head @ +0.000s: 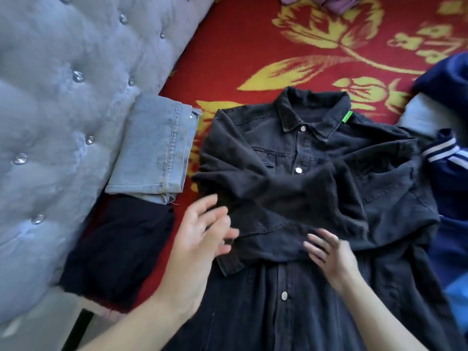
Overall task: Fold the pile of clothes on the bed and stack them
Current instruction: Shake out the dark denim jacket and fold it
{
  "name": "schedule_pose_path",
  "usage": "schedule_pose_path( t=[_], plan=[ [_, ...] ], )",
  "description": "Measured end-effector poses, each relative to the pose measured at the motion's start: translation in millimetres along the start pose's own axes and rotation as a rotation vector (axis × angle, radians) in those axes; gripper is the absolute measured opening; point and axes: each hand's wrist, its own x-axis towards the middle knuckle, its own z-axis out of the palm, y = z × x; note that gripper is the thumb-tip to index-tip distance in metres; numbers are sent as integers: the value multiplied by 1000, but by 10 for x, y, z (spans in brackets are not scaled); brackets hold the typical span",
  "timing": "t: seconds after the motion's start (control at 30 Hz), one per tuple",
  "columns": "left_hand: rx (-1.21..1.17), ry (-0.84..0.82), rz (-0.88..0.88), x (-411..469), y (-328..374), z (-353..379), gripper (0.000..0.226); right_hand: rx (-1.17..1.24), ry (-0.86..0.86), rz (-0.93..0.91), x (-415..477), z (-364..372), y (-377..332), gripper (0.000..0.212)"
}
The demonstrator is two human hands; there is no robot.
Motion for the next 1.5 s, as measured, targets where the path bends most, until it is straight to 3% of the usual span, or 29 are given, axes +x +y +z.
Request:
schedule_pose_path(
  t=[0.1, 0.2, 0.33, 0.43, 0.53, 0.57, 0.67, 0.73, 0.8, 0.87, 0.93, 1.03, 1.07, 1.13, 1.17, 1.23, 1.4, 1.43, 1.5],
  plan=[
    [264, 136, -100, 99, -434, -124, 29, 437, 143, 97, 121, -339, -67, 63],
    [454, 242, -175, 432, -668, -427, 25, 394, 239, 102, 180, -414, -69, 71],
    [766, 191, -210, 835, -839, -666, 35, 42, 408, -89, 213, -252, -173, 58],
    [1048, 66, -163, 1152, -853, -667, 51, -442, 417, -299, 276, -242, -307, 70],
    [1321, 0, -79, 1422, -852, -549, 63, -694, 208, -277, 330, -301, -458, 17],
    [1393, -14, -65, 1484, -834, -487, 68, -762, 141, -329, 294, -345, -530, 16],
    [1600, -74, -14, 1582, -798, -336, 80, -1031, 152, -845, 59, -653, -762, 34],
    [1747, -106, 66, 1620, -788, -321, 85, -1348, 165, -1222, -159, -954, -884, 12],
    [1877, -156, 100, 1660, -789, -376, 85, -1594, 179, -1259, -284, -1300, -836, 25],
    [1969, -227, 62, 1686, -810, -426, 80, -1831, 65, -1364, -300, -1577, -618, 24],
    [2016, -303, 9, 1687, -858, -411, 72, -1958, 43, -1315, -263, -1661, -364, 37],
    [2041, -337, 76, 1683, -889, -299, 60, -1772, 180, -1093, -242, -1340, -247, 25],
    [2062, -347, 131, 1680, -894, -264, 61, -1715, 216, -1156, -208, -1216, -189, 28],
    [2146, -445, 253, 1681, -923, -216, 69, -1833, 175, -1158, -126, -1003, -70, 58],
    [2192, -525, 280, 1681, -937, -205, 70, -1938, 89, -1059, -106, -923, -31, 77],
    [2236, -627, 223, 1679, -950, -206, 65, -2035, -19, -980, -42, -883, 27, 93],
    [2182, -724, 63, 1662, -930, -240, 58, -2170, -167, -975, -26, -988, 53, 57],
    [2147, -724, 58, 1681, -900, -239, 54, -2218, -174, -934, -51, -953, 6, 48],
    [2052, -670, 108, 1751, -809, -201, 47, -2206, -141, -1028, -12, -862, -158, 39]
  ],
)
